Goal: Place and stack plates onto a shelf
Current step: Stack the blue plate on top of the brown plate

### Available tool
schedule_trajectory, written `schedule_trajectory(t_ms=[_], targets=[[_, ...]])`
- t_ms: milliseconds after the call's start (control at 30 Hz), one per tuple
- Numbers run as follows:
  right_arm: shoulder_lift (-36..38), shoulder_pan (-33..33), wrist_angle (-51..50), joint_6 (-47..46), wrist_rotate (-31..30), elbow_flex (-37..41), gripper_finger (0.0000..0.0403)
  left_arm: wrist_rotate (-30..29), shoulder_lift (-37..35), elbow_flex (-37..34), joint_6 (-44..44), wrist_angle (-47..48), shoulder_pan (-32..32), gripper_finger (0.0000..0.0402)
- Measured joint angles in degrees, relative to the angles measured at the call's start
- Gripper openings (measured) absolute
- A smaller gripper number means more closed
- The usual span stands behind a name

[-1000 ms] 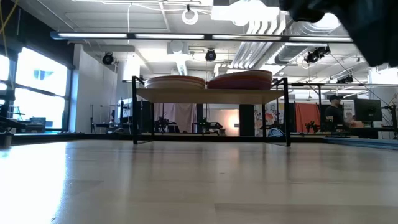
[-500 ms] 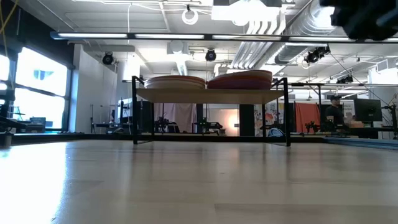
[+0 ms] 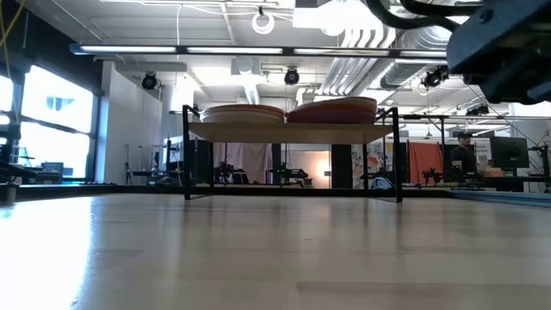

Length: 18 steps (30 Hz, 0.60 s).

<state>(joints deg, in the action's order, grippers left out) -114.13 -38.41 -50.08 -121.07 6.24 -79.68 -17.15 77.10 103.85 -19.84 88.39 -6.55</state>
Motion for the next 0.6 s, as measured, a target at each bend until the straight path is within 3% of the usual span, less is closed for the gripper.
schedule_trajectory(t_ms=[367,600], targets=[[-2.9,0.2,-0.5,1.1,2.0,-0.2,0.0084,0.0,0.0,0.0,0.1,0.0,0.0,0.0039],[-2.8,0.2,-0.3,3.9,2.4,-0.5,0.0008,-0.1,0.0,0.0,0.2,0.0,0.0,0.0039]])
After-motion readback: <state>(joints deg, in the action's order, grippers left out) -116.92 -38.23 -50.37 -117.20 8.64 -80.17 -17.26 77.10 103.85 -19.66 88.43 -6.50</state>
